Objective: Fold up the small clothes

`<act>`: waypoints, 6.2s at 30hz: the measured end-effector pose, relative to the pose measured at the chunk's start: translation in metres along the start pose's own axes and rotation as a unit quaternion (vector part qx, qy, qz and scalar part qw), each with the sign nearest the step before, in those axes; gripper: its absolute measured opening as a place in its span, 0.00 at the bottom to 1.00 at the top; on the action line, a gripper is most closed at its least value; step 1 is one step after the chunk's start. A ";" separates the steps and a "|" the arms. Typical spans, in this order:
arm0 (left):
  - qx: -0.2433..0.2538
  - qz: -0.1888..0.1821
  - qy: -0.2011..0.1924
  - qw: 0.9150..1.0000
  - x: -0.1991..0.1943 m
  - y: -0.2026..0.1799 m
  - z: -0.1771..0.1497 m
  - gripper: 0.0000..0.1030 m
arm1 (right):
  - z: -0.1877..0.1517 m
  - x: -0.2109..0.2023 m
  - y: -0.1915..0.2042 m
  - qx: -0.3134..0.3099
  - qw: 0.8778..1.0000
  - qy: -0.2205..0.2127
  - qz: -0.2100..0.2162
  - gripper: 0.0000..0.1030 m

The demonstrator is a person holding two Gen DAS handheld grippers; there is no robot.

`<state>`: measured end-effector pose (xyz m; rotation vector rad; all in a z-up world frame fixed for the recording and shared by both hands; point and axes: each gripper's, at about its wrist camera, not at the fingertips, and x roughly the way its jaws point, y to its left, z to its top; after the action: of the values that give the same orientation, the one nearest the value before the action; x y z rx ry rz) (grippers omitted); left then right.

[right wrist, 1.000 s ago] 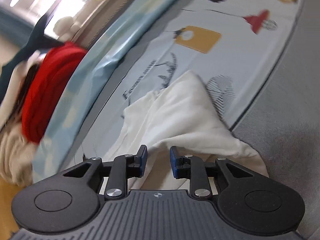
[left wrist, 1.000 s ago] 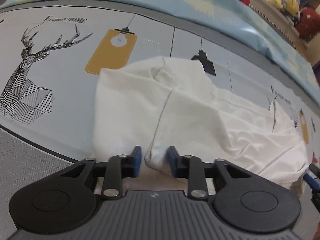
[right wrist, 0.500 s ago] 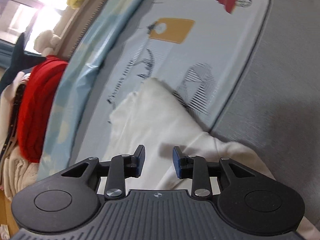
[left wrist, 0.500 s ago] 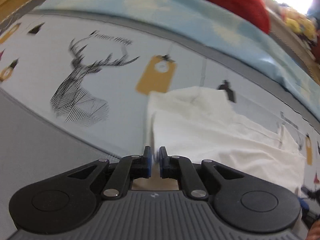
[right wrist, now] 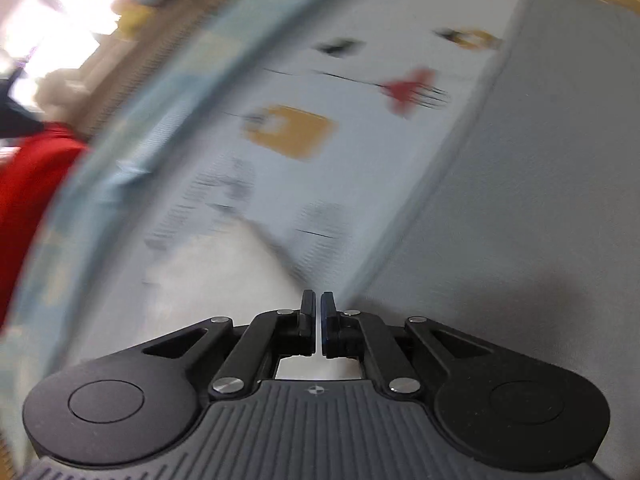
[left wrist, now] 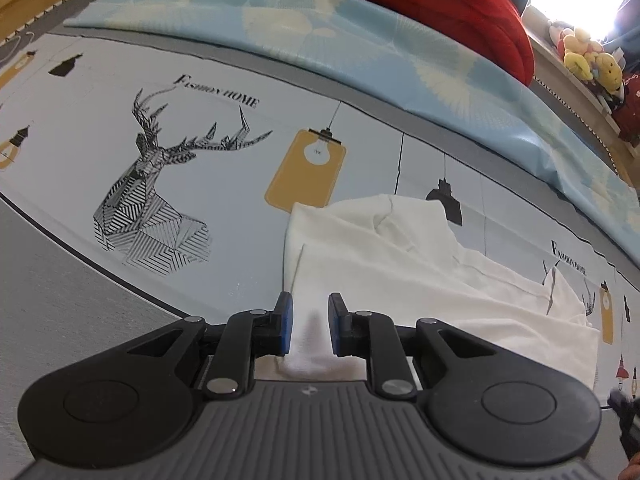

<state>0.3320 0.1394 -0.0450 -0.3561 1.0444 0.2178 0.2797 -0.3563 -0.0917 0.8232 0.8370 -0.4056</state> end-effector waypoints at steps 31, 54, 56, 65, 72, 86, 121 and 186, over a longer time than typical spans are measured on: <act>0.182 -0.025 -0.065 0.981 -0.110 -0.025 -0.086 0.27 | 0.013 -0.120 0.000 -0.145 0.986 -0.010 0.075 0.24; 0.102 -0.078 0.055 0.990 -0.149 0.116 -0.256 0.25 | -0.089 -0.207 -0.181 -0.260 0.964 0.054 0.035 0.32; 0.096 -0.070 0.064 0.991 -0.142 0.119 -0.255 0.25 | -0.093 -0.201 -0.182 -0.273 0.960 0.062 0.022 0.32; 0.101 -0.039 0.094 0.990 -0.125 0.122 -0.267 0.26 | -0.098 -0.180 -0.191 -0.258 0.961 0.100 -0.007 0.32; 0.117 -0.016 0.113 0.987 -0.110 0.113 -0.275 0.27 | -0.104 -0.162 -0.194 -0.246 0.959 0.137 -0.028 0.37; 0.141 -0.032 0.084 0.986 -0.125 0.109 -0.279 0.07 | -0.118 -0.151 -0.191 -0.292 0.941 0.165 -0.052 0.39; 0.129 -0.022 0.095 0.987 -0.124 0.112 -0.277 0.06 | -0.118 -0.155 -0.187 -0.301 0.935 0.183 -0.032 0.07; 0.125 -0.035 0.016 0.991 -0.062 0.055 -0.122 0.04 | -0.041 -0.086 -0.096 -0.255 0.961 0.103 0.041 0.02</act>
<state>0.1850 0.1427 -0.0557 -0.1683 1.0744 0.0174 0.1473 -0.3850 -0.0861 0.4199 1.0388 -0.0202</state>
